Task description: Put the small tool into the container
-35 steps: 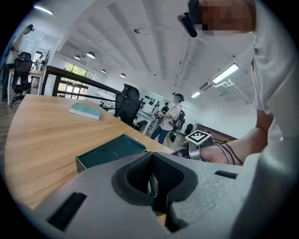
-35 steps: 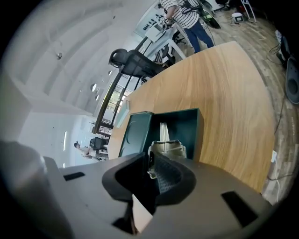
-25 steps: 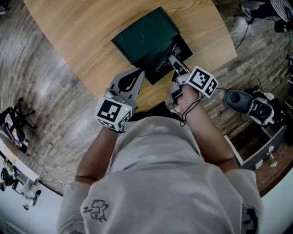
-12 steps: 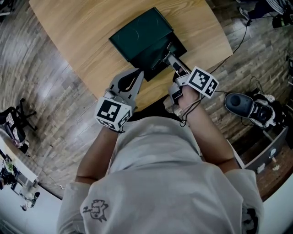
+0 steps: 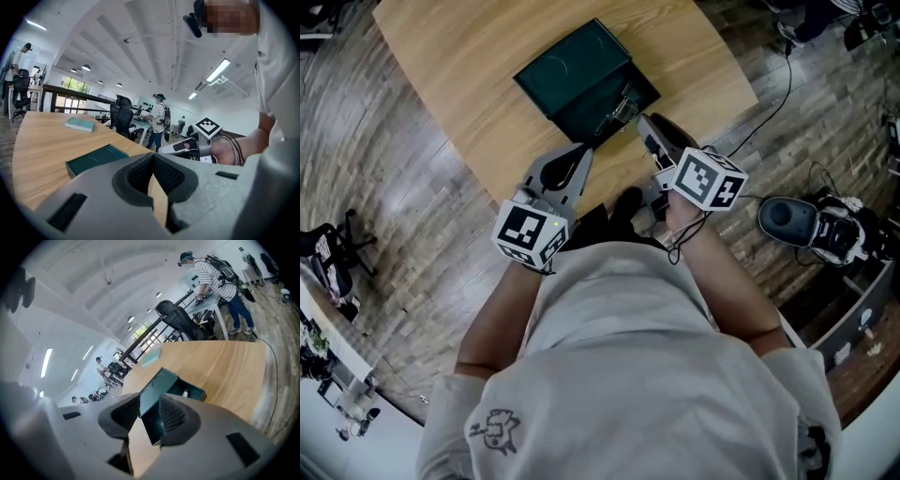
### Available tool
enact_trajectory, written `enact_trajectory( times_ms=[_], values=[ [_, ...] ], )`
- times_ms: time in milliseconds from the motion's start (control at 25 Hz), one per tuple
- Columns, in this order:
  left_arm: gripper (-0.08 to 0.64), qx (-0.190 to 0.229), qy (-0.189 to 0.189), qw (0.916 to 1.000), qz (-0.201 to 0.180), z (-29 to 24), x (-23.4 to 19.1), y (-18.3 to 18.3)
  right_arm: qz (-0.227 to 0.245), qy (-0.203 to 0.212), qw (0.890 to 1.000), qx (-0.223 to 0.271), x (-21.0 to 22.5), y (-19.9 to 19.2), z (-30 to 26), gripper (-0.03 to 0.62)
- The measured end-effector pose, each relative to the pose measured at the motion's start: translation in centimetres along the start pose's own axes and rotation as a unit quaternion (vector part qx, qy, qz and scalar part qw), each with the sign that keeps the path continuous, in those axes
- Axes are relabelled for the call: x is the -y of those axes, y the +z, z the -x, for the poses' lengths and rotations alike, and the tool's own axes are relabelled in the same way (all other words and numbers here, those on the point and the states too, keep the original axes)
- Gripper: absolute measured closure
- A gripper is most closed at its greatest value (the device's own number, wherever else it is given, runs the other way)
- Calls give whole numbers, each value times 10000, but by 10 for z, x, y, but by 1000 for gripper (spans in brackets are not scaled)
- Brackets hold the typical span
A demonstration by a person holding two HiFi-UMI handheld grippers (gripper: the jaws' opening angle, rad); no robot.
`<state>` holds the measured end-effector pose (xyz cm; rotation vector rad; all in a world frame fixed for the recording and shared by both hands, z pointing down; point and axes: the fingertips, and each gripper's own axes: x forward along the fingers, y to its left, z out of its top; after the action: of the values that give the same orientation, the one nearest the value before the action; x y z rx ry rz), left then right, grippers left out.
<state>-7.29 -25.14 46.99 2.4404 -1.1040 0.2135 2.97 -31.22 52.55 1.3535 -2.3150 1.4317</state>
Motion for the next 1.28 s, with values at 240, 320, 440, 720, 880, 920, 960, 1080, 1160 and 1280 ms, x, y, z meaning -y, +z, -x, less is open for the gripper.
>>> enact_trajectory(
  times_ms=[240,320,440,720,880,920,960,1080,1160,1280],
  values=[
    [554,165,38,9997,-182,9,31,7,1000,431,9939,193,-30,2,42,519],
    [554,220,45,9995,-221,13,43,9,1260,617,9898,252,-39,0,57,542],
    [554,303,78,9991,-287,18,58,13,1713,795,9814,348,-49,-3,78,576],
    [554,472,192,9976,-476,32,83,21,2861,1336,9473,540,-82,-9,128,586],
    [554,556,290,9962,-609,40,99,24,3080,1730,9336,601,-89,-13,153,586],
    [554,581,330,9957,-634,43,103,24,3086,1801,9320,599,-87,-14,157,586],
    [554,606,375,9953,-650,46,105,25,3105,1843,9306,605,-86,-15,161,586],
    [554,652,493,9944,-671,58,106,25,3224,1888,9252,662,-85,-16,171,586],
    [554,682,545,9939,-671,68,107,23,3329,1909,9208,702,-89,-20,177,586],
    [554,715,562,9935,-690,82,106,23,3437,1911,9163,756,-96,-26,183,586]
  ],
)
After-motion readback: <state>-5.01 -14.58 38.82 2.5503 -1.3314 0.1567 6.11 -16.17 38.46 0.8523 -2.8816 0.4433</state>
